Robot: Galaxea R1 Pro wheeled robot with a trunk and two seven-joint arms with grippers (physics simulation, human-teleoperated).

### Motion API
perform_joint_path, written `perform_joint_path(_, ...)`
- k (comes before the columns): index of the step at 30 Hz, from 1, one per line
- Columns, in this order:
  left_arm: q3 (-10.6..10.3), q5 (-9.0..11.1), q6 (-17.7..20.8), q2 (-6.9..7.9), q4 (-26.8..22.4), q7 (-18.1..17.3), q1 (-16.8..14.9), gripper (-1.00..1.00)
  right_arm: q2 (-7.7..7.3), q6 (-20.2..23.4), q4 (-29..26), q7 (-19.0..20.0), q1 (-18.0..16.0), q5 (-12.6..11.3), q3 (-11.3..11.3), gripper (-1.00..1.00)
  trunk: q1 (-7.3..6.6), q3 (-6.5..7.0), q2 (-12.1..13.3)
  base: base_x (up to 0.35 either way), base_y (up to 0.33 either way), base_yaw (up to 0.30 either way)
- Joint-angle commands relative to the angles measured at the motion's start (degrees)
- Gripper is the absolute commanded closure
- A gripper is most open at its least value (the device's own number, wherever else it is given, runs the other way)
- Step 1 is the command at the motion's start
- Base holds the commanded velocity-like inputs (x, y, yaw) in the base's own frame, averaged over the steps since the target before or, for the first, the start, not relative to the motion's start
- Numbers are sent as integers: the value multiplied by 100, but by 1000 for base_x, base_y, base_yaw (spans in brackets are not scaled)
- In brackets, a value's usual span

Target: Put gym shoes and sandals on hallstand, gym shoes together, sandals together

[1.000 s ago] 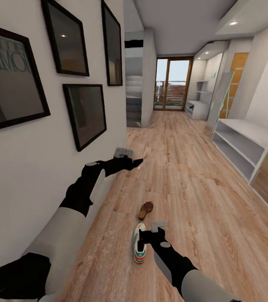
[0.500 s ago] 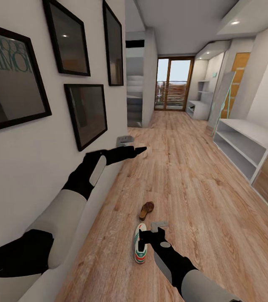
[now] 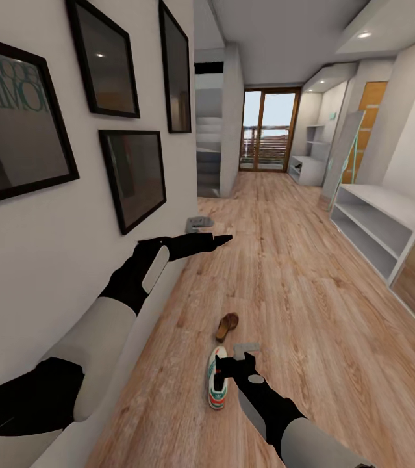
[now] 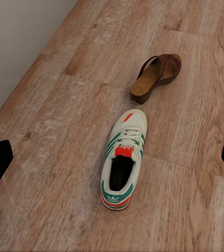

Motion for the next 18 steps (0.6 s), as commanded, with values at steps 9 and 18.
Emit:
perform_joint_path(9, 1, 43, 47, 0, -2, 1, -3, -100, 0, -17, 6, -49, -6, -58, 38, -100, 0, -5, -2, 224, 0, 0)
perform_joint_path(18, -2, 43, 47, 0, -2, -9, 36, -100, 0, -17, 108, -51, -6, -58, 38, -100, 0, -5, -2, 76, 0, 0)
